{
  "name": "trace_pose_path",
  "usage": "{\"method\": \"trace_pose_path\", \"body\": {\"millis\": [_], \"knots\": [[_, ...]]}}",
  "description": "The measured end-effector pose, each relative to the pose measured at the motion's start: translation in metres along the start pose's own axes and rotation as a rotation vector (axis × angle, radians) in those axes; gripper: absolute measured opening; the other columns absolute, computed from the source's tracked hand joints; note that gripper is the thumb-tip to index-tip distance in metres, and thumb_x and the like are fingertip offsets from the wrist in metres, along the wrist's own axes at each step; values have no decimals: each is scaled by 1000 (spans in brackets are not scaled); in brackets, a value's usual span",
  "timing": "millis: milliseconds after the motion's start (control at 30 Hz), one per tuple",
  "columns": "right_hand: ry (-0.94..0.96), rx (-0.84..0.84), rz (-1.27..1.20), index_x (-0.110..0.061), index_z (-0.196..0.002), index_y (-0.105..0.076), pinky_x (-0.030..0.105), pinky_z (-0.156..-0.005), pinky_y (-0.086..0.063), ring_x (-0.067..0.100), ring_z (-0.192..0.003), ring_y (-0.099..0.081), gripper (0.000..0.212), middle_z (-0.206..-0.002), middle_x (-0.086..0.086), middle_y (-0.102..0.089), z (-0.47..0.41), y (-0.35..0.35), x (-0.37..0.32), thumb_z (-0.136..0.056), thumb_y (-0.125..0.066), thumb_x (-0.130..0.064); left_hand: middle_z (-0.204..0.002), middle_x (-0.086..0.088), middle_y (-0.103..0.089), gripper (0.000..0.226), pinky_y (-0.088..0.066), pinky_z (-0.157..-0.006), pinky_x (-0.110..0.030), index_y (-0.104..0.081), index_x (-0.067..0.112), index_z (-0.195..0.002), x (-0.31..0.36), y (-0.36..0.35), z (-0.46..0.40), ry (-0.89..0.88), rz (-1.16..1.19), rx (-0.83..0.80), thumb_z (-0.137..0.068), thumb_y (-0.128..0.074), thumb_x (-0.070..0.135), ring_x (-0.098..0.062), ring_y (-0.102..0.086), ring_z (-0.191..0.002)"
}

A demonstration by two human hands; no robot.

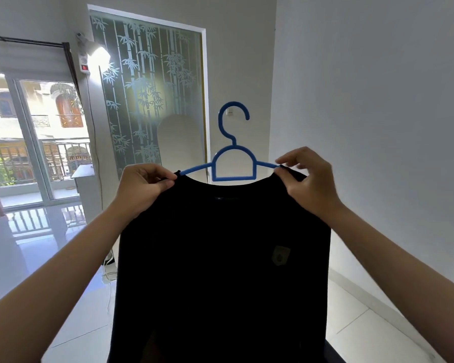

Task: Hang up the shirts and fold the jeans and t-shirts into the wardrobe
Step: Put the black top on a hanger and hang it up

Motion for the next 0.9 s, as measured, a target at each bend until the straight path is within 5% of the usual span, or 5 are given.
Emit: {"method": "trace_pose_path", "body": {"millis": [200,300,533,733,900], "knots": [[102,-254,15,-13,-107,-65,20,-95,-45,10,-92,-64,30,-101,-2,-69,21,-58,-35,-79,-75,-12,-65,12,-70,34,-53,-70,-11,-71,22,-67,10,-20,20,36,20,30,-76,-69,-11,-1,-64,-62],[177,-183,129,-9,-104,-68,39,-93,-48,23,-88,-68,29,-92,4,-73,27,-66,-36,-76,-77,-9,-65,12,-71,32,-51,-66,-10,-71,21,-68,9,-22,33,61,22,39,-75,-70,-10,-1,-64,-63],[159,-86,211,-12,-94,-73,55,-87,-46,28,-81,-64,17,-81,5,-68,45,-70,-38,-77,-73,-8,-70,8,-73,34,-52,-68,-13,-74,26,-67,9,-22,51,107,48,-3,-76,-71,-7,-13,-66,-71],[115,47,292,-14,-92,-74,64,-100,-32,29,-83,-65,17,-84,6,-68,61,-57,-66,-75,-76,-11,-78,2,-74,38,-57,-80,-28,-75,32,-67,18,-10,60,44,56,-70,-76,-72,-5,-24,-69,-79],[96,97,379,-15,-89,-73,62,-105,-22,29,-85,-65,13,-83,4,-70,71,-48,-104,-77,-75,-11,-77,2,-74,28,-57,-76,-22,-74,22,-72,21,16,68,47,117,-136,-76,-71,-5,-20,-70,-78]]}}
Point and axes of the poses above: each hand's wrist, its own z-axis away from the middle knuckle, its own y-axis out of the back of the hand, x = y × z, the point moved 9 cm from there along -z, towards the middle knuckle
